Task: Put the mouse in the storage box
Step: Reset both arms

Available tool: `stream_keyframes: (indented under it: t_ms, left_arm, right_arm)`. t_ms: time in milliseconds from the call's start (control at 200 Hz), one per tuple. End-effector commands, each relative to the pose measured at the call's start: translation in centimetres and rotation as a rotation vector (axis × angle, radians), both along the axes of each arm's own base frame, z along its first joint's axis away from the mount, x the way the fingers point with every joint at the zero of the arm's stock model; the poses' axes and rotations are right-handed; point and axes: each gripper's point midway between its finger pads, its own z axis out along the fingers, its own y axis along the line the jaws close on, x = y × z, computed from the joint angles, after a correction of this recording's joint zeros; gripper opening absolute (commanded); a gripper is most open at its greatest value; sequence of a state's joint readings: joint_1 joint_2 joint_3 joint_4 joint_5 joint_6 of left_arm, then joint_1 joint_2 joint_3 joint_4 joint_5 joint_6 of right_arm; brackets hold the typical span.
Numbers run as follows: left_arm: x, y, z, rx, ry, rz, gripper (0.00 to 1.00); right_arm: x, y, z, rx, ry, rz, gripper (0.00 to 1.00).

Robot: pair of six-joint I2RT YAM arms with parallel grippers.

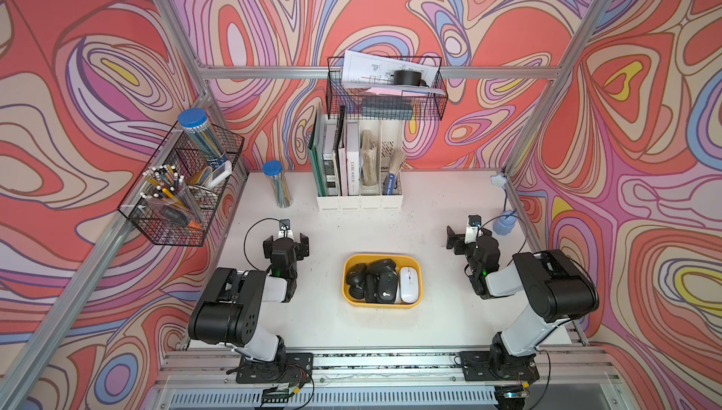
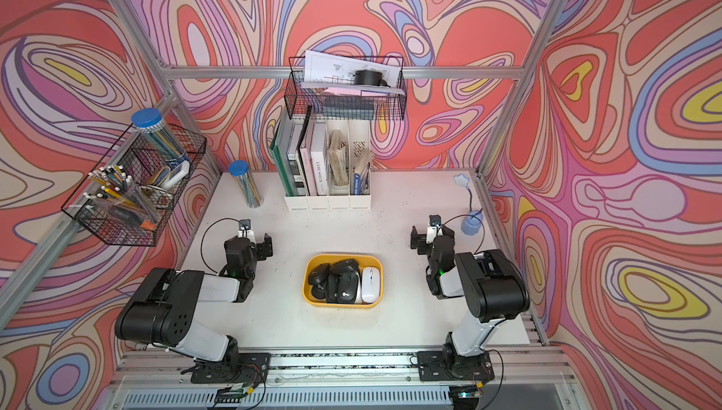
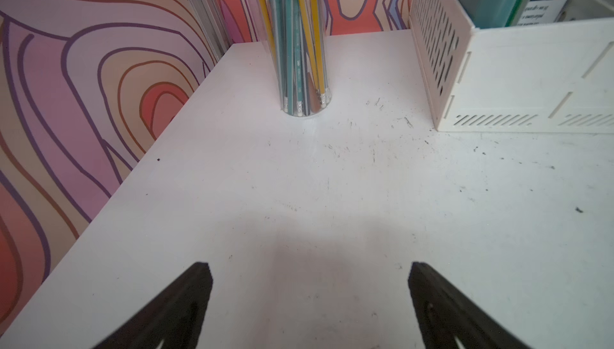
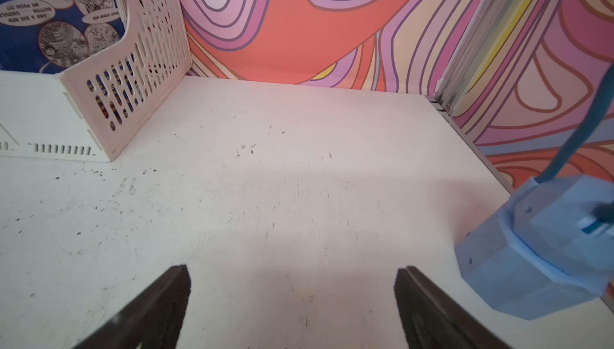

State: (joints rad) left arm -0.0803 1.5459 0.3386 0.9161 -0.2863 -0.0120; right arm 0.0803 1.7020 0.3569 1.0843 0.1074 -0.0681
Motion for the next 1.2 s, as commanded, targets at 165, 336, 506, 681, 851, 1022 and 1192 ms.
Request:
stream_keyframes:
  t_ms: [165, 336, 506, 681, 851, 1022, 1192]
  left_arm:
    - [0.8, -0.1, 1.2, -0.004, -0.048, -0.003, 0.98]
    - [0.7, -0.2, 1.2, -0.010, -0.049, -0.005, 0.98]
    - [0.7, -0.3, 1.2, -0.010, -0.044, -0.007, 0.99]
    - [0.8, -0.3, 1.2, -0.008, -0.045, -0.009, 0.99]
    - [0.9, -0.3, 1.0, -0.006, -0.034, -0.014, 0.98]
    - [0.9, -0.3, 1.1, -0.005, -0.035, -0.014, 0.99]
    - [0.9, -0.3, 1.1, -0.005, -0.035, -0.013, 0.98]
  right_arm:
    - [2.0, -1.0, 1.3, 0.062, -0.007, -0.009, 0.98]
    - [2.1, -0.9, 1.3, 0.062, -0.007, -0.008, 0.98]
    - [2.1, -1.1, 1.3, 0.063, -0.005, -0.019, 0.98]
    - [2.0, -1.2, 1.3, 0.063, -0.007, -0.022, 0.98]
    - [2.0, -1.2, 1.3, 0.062, -0.008, -0.025, 0.98]
    - [2.3, -1.2, 1.0, 0.068, 0.010, -0.021, 0.98]
    - [2.1, -2.0, 1.3, 0.067, -0.005, -0.067, 0.98]
